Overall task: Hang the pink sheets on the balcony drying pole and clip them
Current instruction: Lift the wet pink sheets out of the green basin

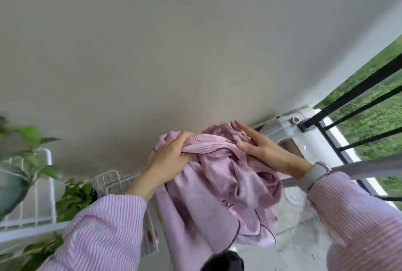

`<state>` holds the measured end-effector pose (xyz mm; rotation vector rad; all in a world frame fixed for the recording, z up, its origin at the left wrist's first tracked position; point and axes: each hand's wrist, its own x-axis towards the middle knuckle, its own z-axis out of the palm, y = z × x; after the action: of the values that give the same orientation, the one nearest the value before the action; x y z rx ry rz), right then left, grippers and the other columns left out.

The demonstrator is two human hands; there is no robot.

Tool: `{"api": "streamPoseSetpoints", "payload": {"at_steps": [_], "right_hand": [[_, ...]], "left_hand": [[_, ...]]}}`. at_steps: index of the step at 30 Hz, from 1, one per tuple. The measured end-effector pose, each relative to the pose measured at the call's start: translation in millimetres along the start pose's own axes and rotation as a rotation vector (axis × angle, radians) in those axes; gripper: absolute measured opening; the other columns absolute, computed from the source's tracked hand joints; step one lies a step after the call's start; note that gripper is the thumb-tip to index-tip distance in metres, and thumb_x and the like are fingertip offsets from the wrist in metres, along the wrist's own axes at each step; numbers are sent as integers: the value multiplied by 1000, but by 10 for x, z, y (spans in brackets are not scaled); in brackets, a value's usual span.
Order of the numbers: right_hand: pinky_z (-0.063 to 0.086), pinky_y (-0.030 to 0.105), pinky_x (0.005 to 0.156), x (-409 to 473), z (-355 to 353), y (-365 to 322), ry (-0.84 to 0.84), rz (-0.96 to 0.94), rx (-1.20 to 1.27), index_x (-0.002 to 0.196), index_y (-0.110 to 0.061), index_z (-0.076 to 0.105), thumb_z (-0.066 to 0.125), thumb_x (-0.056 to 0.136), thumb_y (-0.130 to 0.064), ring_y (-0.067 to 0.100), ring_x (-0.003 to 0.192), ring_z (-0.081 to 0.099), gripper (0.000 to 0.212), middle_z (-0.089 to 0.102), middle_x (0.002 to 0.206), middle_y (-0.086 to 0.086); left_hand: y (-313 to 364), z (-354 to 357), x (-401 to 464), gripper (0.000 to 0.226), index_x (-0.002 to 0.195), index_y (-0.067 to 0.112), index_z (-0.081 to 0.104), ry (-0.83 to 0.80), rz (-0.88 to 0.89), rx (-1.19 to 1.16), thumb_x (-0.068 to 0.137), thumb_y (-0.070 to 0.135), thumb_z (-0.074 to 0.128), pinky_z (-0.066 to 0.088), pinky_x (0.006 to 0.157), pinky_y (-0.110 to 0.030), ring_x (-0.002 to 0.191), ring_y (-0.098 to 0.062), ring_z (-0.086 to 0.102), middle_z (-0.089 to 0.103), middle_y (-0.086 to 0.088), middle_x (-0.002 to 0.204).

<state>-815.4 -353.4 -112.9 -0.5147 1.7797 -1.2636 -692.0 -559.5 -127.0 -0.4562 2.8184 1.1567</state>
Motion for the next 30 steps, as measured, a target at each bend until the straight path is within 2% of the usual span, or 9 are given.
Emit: {"api": "streamPoseSetpoints", "payload": {"at_steps": [4, 6, 9, 14, 17, 20, 22, 25, 30], "right_hand": [[12, 39, 115, -116, 45, -640, 36, -179, -547, 140, -35, -5, 70, 64, -55, 18, 139, 9, 109, 19, 146, 7], [20, 33, 111, -178, 56, -887, 159, -300, -680, 140, -36, 10, 74, 65, -49, 26, 133, 24, 100, 32, 138, 13], [34, 15, 92, -286, -48, -1240, 165, -409, -681, 131, -20, 40, 70, 77, -30, 18, 112, 49, 63, 52, 121, 5], [27, -6, 72, -523, -155, -1978, 143, -517, -767, 117, -6, 55, 62, 84, -14, -3, 91, 46, 35, 51, 103, -12], [33, -1, 71, -664, -181, -2507, 152, -581, -805, 116, -9, 56, 56, 89, -15, -5, 87, 49, 28, 56, 103, -11], [40, 17, 69, -841, -236, -3149, 213, -601, -876, 107, -7, 58, 50, 91, -15, 12, 83, 55, 19, 65, 97, -2], [36, 10, 58, -994, -278, -3593, 243, -603, -935, 88, -9, 57, 47, 91, -10, 13, 74, 47, 11, 58, 78, -6], [33, 12, 52, -1242, -323, -4178, 300, -637, -987, 62, -22, 40, 46, 89, -4, 13, 66, 38, 33, 43, 61, -12], [31, 21, 55, -1720, -464, -4877, 517, -753, -1090, 80, -4, 56, 45, 89, -5, 16, 69, 44, 15, 59, 76, 10]], "left_hand": [[686, -519, 78, 21, 100, 13, 50, 127, 23, 40, 80, 17, 53, 28, 74, -33, 100, -31, 48, 63, -10, 98], [958, -762, 69, 23, 104, 14, 48, 133, 68, 84, 83, 17, 56, 21, 66, -30, 99, -31, 51, 65, -8, 100], [1183, -1116, 19, 33, 107, 24, 42, 100, 155, 116, 81, 34, 59, 38, 71, -35, 95, -33, 56, 65, -3, 98], [1539, -1689, -152, 42, 101, 38, 35, 201, 374, 162, 72, 68, 32, 50, 75, -40, 87, -30, 63, 67, 0, 93], [1819, -2099, -232, 45, 98, 34, 38, 387, 482, 211, 75, 70, 23, 47, 66, -33, 82, -28, 63, 68, -2, 85], [2195, -2555, -314, 39, 90, 28, 48, 566, 541, 201, 79, 61, 28, 40, 61, -31, 72, -28, 60, 62, 5, 68], [2460, -2842, -393, 41, 84, 25, 54, 657, 568, 183, 79, 60, 32, 38, 60, -31, 68, -26, 59, 55, 10, 61], [2827, -3213, -513, 51, 83, 23, 54, 737, 641, 198, 70, 69, 36, 43, 63, -32, 70, -26, 59, 60, 6, 66], [3495, -3724, -647, 59, 96, 21, 51, 792, 741, 421, 61, 67, 62, 37, 65, -30, 81, -29, 62, 67, 0, 83]]}}
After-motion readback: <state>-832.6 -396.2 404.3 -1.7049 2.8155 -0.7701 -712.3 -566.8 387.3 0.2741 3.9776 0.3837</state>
